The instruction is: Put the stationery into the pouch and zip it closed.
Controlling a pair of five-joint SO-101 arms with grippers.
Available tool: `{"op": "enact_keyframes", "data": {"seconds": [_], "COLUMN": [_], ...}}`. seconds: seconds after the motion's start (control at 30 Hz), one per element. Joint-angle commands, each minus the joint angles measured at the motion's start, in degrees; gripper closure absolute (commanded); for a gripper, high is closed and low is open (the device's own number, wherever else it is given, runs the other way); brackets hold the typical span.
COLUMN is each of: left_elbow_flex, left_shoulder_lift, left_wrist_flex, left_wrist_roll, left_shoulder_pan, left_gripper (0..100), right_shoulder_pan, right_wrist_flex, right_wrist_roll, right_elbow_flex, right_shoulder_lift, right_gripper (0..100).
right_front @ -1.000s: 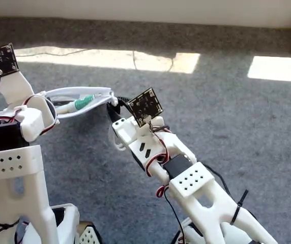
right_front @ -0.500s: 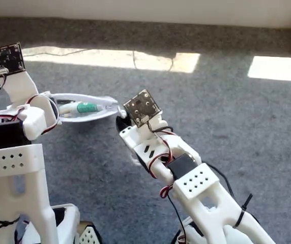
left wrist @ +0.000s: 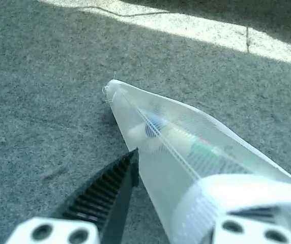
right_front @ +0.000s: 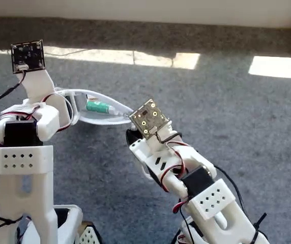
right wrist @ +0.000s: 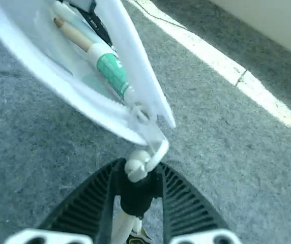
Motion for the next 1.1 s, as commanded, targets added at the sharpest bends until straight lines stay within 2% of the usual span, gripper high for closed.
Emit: {"op": "enact_keyframes", "data": {"seconds": [0.0,0.2,0.4,0.6,0.93,1.07], "left_elbow_flex": [-1.63,-3.47,-3.38,-4.53,-3.91,-2.59], "left_shoulder_lift": [-1.10,-0.92,-0.66,-0.66,-0.57,-0.57], "left_wrist_flex": [-1.58,-2.20,-2.73,-3.96,-12.75,-16.09], "left_wrist_roll": [-0.70,-3.43,-6.77,-8.88,-8.88,-8.88], "left_shoulder_pan": [5.32,11.47,18.24,21.85,26.51,29.23], "left_gripper": [75,75,75,75,75,75], "right_shoulder_pan": [1.10,0.92,0.92,0.92,0.92,0.92], "right_wrist_flex": [4.97,12.79,15.16,16.75,18.15,20.00], "right_wrist_roll": [0.70,0.70,3.78,4.92,5.27,8.62], "right_elbow_flex": [-3.47,-3.56,-3.47,-3.47,-3.38,-3.47], "right_shoulder_lift": [-5.67,-13.32,-17.63,-21.49,-24.22,-24.22], "right_gripper": [99.3,99.3,99.3,99.3,99.3,99.3]}}
